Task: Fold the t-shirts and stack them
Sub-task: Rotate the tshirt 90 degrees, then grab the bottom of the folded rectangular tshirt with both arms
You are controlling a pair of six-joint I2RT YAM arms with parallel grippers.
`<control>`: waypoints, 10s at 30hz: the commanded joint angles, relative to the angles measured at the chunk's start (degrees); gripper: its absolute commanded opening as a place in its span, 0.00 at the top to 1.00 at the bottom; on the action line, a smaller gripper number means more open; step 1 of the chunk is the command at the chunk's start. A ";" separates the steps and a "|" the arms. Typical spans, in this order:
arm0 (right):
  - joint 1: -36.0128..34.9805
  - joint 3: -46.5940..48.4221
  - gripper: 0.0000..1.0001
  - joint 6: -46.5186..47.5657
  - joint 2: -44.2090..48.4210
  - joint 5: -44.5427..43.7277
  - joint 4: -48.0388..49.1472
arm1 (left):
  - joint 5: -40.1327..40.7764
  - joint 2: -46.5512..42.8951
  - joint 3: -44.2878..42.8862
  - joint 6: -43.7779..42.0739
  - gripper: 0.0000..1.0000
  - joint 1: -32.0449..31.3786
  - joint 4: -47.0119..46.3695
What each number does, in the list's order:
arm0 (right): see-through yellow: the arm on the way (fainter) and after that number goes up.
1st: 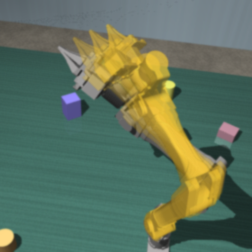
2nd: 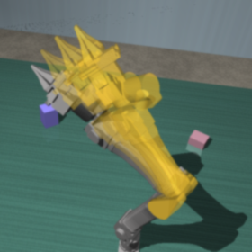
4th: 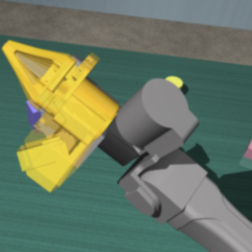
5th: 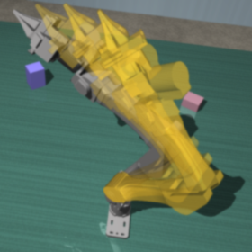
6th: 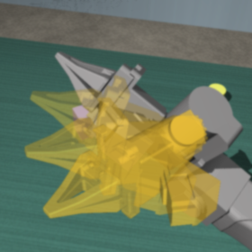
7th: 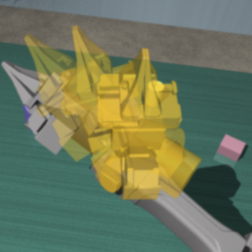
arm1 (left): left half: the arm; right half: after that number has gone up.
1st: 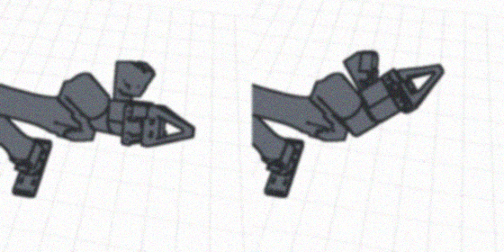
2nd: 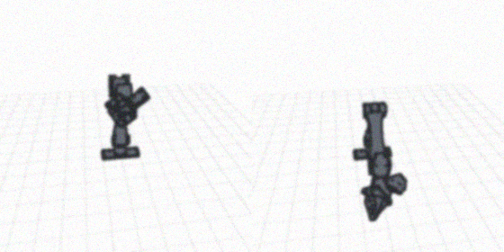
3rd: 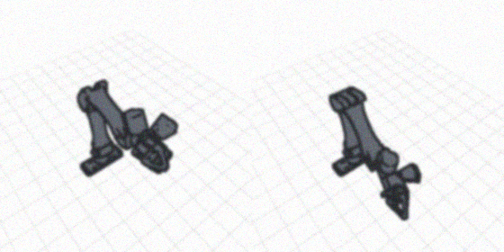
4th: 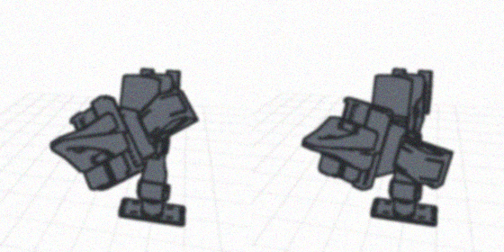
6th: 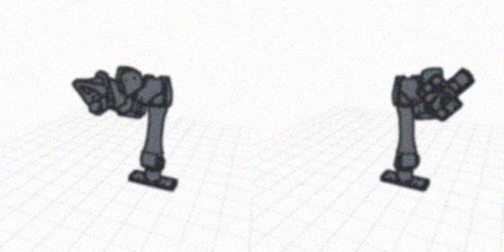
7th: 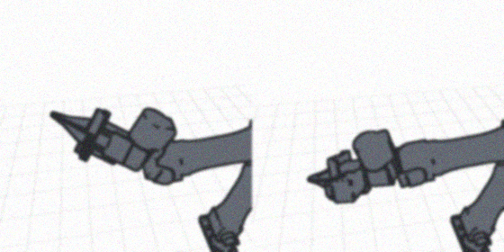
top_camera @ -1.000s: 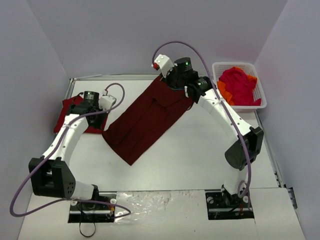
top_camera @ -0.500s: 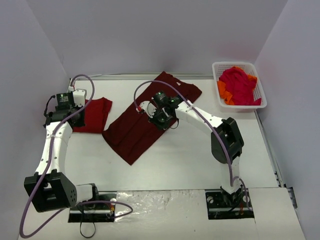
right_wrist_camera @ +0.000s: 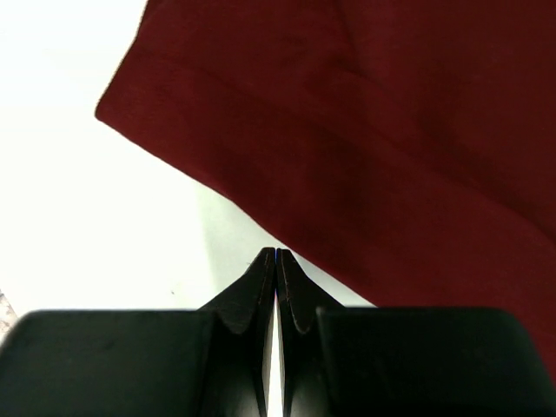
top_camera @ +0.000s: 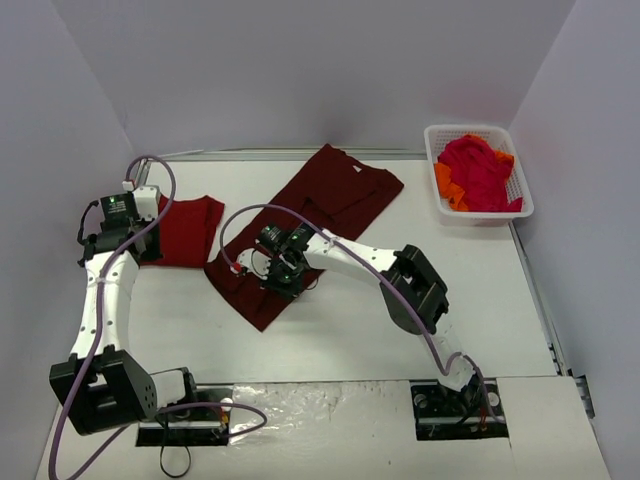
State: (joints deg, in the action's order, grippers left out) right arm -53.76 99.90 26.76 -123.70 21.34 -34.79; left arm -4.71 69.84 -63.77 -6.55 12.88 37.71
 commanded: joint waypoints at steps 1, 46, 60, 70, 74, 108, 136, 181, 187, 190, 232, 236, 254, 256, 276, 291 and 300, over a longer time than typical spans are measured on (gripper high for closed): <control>-0.29 2.76 1.00 -0.22 -1.27 0.54 -3.01 | -1.09 -2.34 0.40 1.01 0.98 0.65 -1.59; 0.32 -8.57 1.00 3.91 -0.41 -1.13 -5.47 | -6.10 -2.34 1.28 -0.84 0.98 1.35 -1.24; 6.38 -25.80 1.00 3.91 9.26 -2.45 -5.65 | -9.70 -2.17 1.37 -1.27 0.98 1.27 -0.54; 13.06 -35.55 1.00 5.22 13.57 -6.84 -5.91 | -11.64 -0.76 0.93 -1.54 0.98 1.09 -0.01; 16.57 -35.65 1.00 6.02 14.10 -8.77 -7.66 | -12.43 -0.06 0.93 -1.45 0.98 0.83 -0.01; 33.54 19.80 1.00 0.66 -9.53 -18.71 -4.59 | -11.99 1.87 0.75 -3.47 0.98 -4.62 0.69; 36.62 43.09 1.00 1.45 -33.09 -15.46 -3.71 | -7.86 5.21 -0.04 -4.26 0.98 -4.54 0.87; 23.35 0.48 1.00 0.83 8.21 -6.58 8.16 | -10.76 2.58 0.40 -4.44 0.98 -4.71 0.52; 21.59 -0.58 1.00 3.65 4.44 -5.52 3.94 | -11.02 2.93 0.57 -4.44 0.98 -4.71 0.25; 21.15 -0.93 1.00 3.65 3.47 -3.94 3.50 | -11.02 3.11 0.49 -4.35 0.97 -4.71 0.26; 17.99 20.42 1.00 3.12 -20.35 -3.59 -1.69 | -12.43 4.33 0.13 -4.62 0.98 -4.71 0.52; 17.98 23.23 1.00 3.38 -21.93 -4.20 -1.95 | -12.43 4.34 0.13 -4.62 0.98 -4.71 0.61; 15.96 13.05 0.95 5.23 -1.41 -3.50 -1.95 | -14.53 -0.14 -0.66 -9.97 0.98 -10.67 3.95; 16.05 10.25 0.83 4.97 2.39 -4.37 -2.04 | -15.24 -2.51 -1.01 -10.50 0.96 -11.91 3.77; 49.88 -23.16 0.59 -0.13 30.36 6.85 -3.36 | -6.31 -3.76 8.73 -25.09 0.60 -49.78 2.19; 55.34 -24.66 0.60 -0.22 29.39 8.98 -3.27 | 4.10 5.39 18.15 -26.94 0.58 -61.05 -17.05; 56.39 -25.80 0.65 -0.13 29.39 9.07 -3.10 | 5.94 9.61 20.08 -27.11 0.55 -62.10 -25.40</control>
State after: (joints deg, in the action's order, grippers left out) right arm 2.28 74.50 26.94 -94.98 29.02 -36.42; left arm -0.80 79.26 -43.33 -32.86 -48.75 16.67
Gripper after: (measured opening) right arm 0.357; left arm 0.448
